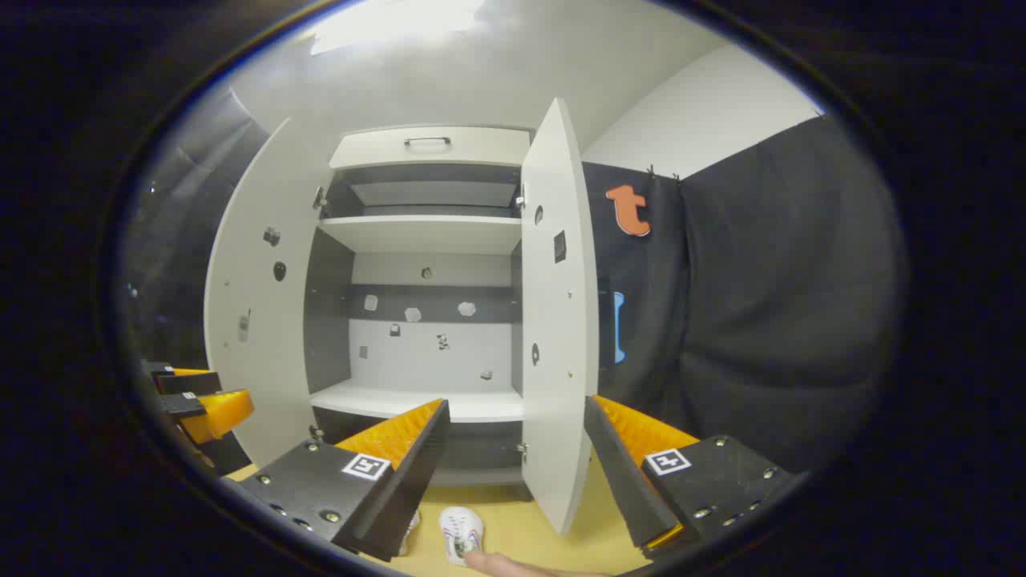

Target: Grab one shoe with the right hand and put it into the shoe cabinet, grab the other shoe with the left hand and put it into the shoe cabinet; then close the right door with the right hand and the left door with the left hand.

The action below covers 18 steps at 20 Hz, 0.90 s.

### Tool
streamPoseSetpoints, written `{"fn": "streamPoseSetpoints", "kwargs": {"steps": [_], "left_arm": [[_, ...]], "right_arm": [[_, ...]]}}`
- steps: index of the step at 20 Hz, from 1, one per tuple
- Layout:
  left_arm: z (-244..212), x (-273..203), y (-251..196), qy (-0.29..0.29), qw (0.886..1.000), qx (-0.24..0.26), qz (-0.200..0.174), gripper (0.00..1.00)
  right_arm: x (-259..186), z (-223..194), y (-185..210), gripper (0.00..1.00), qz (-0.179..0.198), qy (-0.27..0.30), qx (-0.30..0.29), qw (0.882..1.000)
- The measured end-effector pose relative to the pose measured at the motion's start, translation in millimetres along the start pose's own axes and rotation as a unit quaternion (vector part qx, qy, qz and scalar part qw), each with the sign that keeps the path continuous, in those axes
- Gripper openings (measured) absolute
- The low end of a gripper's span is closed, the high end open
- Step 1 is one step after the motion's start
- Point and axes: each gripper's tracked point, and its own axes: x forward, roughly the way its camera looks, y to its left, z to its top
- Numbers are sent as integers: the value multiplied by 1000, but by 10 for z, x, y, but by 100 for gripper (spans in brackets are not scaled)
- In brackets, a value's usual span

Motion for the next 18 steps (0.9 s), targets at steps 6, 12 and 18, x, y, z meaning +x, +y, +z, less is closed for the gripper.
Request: {"fn": "streamPoseSetpoints", "kwargs": {"steps": [6,12,18], "left_arm": [[50,-67,-150,-25,999,8,-18,94],[20,-107,-120,-25,1000,4,-14,93],[33,-175,-14,-36,999,1,-5,93]], "right_arm": [[-22,59,29,97,17,-15,-6,1000],[-42,183,-50,100,34,1,81,996],[31,20,33,100,33,15,28,999]]}}
